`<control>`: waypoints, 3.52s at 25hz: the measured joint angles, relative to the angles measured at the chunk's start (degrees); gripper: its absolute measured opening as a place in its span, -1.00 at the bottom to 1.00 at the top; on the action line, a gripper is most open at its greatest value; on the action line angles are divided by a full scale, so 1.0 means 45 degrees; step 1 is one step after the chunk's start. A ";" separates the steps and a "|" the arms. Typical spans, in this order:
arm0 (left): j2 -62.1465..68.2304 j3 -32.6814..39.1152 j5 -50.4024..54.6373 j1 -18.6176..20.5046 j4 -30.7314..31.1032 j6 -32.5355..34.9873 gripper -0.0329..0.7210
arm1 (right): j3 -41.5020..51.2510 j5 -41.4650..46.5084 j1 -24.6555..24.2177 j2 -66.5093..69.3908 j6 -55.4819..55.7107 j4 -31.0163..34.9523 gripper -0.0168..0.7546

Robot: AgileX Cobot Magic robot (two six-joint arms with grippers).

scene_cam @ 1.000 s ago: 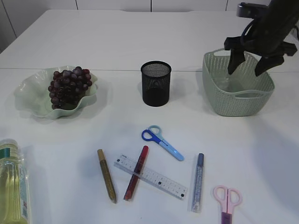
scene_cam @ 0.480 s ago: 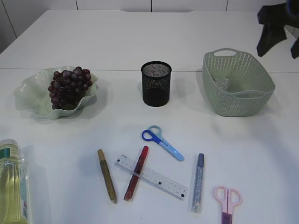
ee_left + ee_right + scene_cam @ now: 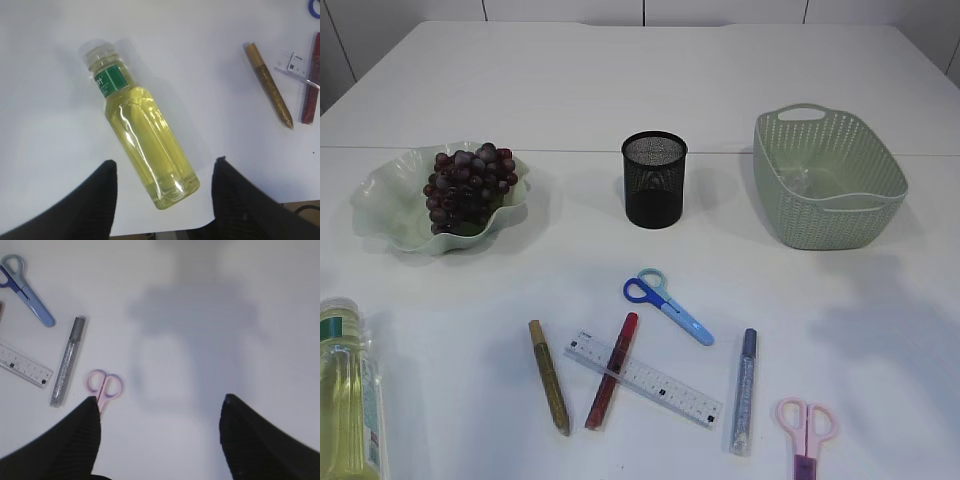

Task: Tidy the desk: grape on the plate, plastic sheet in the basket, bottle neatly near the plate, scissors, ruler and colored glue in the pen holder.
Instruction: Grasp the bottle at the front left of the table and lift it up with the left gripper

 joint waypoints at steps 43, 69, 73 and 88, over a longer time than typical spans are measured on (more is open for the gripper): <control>0.6383 0.0000 -0.0350 0.0232 -0.0111 -0.6220 0.88 | 0.0374 -0.0411 0.0000 -0.0448 -0.0664 -0.0070 0.53; 0.6383 0.1991 -0.2611 0.1352 -0.1272 -0.4380 0.72 | 0.0374 -0.1044 0.0000 -0.0448 -0.0664 -0.0070 0.53; 0.6383 0.1991 -0.2800 0.1352 -0.1556 -0.4338 0.72 | 0.0374 -0.1044 0.0000 -0.0448 -0.0664 -0.0070 0.53; 0.6741 0.1991 -0.3480 0.1352 -0.1473 -0.4308 0.72 | 0.0374 -0.1044 0.0000 -0.0448 -0.0664 -0.0003 0.53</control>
